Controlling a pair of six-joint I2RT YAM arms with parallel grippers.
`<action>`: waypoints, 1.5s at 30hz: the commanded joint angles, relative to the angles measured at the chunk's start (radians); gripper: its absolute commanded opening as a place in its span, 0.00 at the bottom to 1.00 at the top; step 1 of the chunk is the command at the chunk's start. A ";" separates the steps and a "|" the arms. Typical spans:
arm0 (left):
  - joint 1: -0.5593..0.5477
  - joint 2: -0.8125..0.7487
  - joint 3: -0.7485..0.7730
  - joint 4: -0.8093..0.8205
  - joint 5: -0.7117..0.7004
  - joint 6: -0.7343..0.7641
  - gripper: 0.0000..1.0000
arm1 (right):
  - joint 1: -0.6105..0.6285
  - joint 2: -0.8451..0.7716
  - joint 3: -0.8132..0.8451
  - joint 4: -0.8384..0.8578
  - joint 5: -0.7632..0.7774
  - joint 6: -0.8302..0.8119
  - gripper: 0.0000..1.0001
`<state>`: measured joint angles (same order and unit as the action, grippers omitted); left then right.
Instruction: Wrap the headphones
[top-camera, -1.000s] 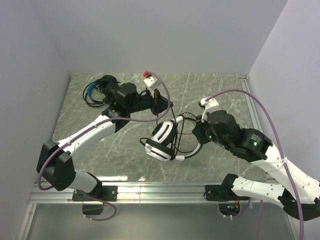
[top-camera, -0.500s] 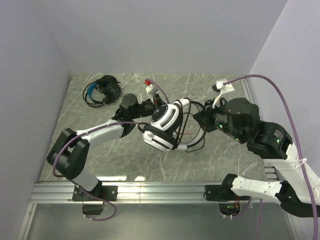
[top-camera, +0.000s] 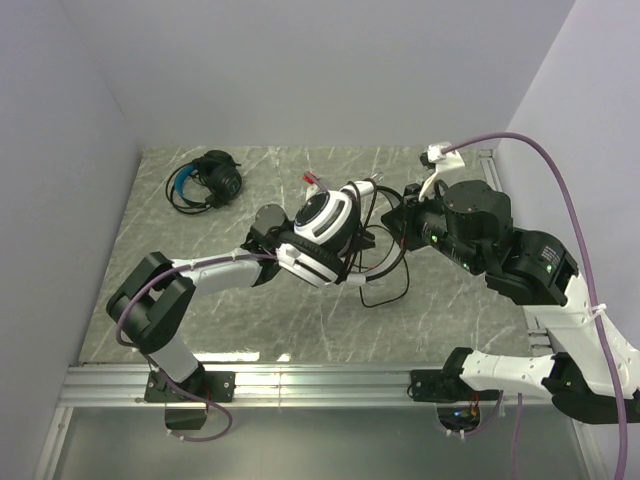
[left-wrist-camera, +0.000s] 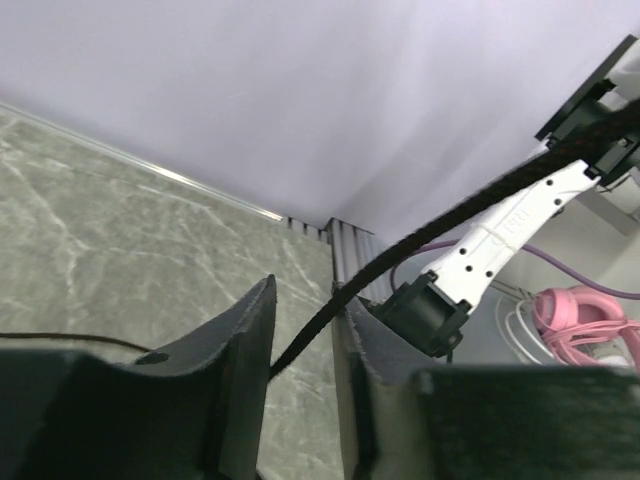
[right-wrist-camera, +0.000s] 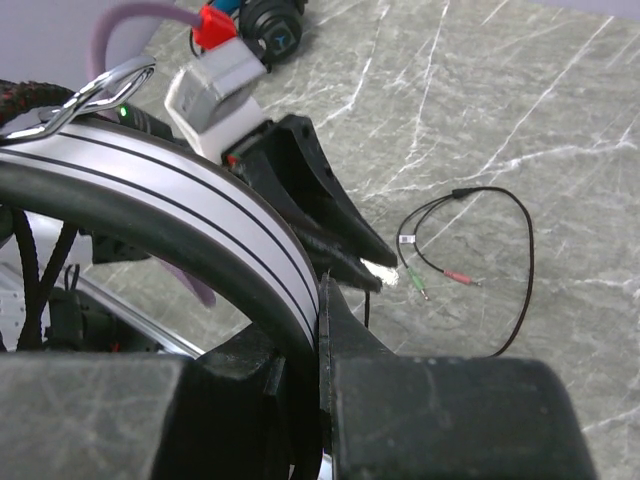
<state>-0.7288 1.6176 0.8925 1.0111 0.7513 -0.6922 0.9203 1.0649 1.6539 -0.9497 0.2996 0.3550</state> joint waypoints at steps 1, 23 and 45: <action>-0.026 0.011 0.023 0.103 -0.006 -0.018 0.36 | -0.001 -0.010 0.072 0.092 0.016 0.050 0.00; -0.138 0.157 -0.018 0.328 -0.018 -0.087 0.11 | -0.138 0.030 0.181 0.051 0.053 0.032 0.00; -0.281 0.229 -0.147 0.560 -0.043 -0.154 0.16 | -0.325 0.067 0.149 0.089 0.030 0.027 0.00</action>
<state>-0.9928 1.8305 0.7563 1.3231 0.6922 -0.8173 0.6109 1.1454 1.7744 -1.0218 0.3439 0.3321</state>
